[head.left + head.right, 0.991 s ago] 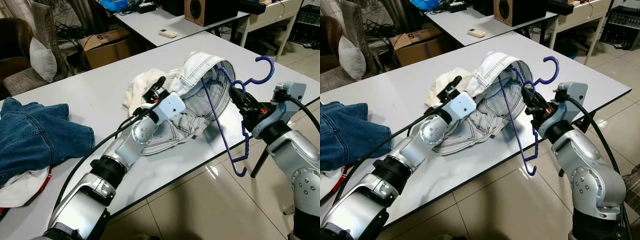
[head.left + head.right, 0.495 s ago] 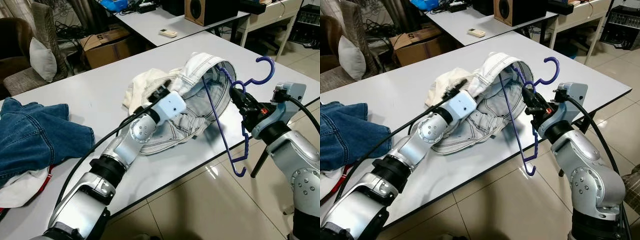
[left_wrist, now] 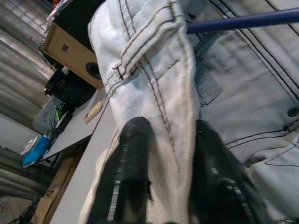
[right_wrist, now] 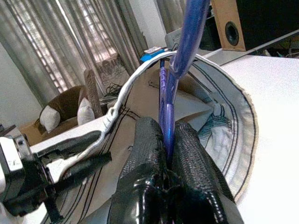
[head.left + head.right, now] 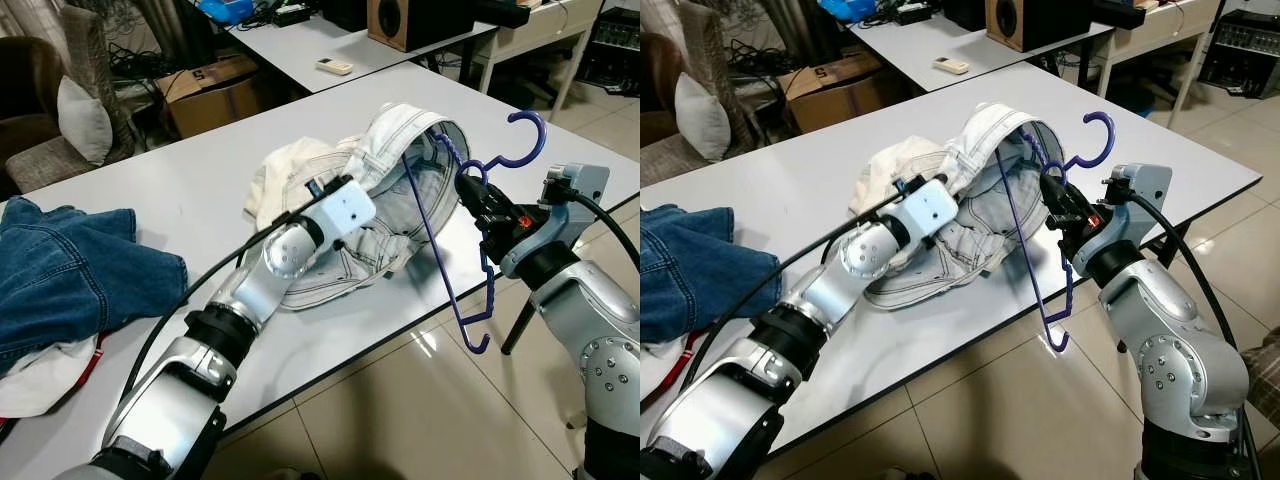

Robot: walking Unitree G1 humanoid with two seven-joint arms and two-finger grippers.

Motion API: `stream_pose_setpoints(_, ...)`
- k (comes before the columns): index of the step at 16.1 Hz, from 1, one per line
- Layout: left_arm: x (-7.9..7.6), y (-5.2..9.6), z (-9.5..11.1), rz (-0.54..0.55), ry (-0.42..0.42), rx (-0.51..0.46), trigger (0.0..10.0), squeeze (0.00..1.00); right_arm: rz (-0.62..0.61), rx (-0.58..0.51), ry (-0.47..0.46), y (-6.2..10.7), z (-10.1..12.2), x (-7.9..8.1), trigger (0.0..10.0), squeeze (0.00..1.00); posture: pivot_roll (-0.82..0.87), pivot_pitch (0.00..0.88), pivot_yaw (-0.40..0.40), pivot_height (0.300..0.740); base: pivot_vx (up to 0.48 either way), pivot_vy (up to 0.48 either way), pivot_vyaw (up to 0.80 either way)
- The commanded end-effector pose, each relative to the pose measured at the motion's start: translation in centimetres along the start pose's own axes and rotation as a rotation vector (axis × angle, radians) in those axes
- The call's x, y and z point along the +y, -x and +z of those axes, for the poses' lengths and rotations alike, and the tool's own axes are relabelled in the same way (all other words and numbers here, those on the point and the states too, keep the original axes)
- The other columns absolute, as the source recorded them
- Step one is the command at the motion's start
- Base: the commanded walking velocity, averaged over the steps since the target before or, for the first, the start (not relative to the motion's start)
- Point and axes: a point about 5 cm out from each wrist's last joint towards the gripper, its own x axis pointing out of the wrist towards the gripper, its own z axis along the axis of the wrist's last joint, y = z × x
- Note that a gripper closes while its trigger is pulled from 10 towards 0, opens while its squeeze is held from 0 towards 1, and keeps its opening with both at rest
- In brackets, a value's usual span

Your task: Hang hanger

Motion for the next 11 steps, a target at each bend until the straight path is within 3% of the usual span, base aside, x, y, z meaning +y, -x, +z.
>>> stream_pose_setpoints(1,0.54,0.06,-0.27,0.013,0.011,0.013,0.0,0.00,0.030,-0.014,-0.007,0.05,0.18,0.64,10.0,0.00,-0.24,0.000,0.176,0.740,0.000,0.000,0.00)
stream_pose_setpoints(11,0.54,0.06,-0.27,0.013,0.011,0.013,0.0,0.00,0.030,-0.014,-0.007,0.05,0.18,0.64,10.0,0.00,-0.24,0.000,0.176,0.740,0.000,0.000,0.00)
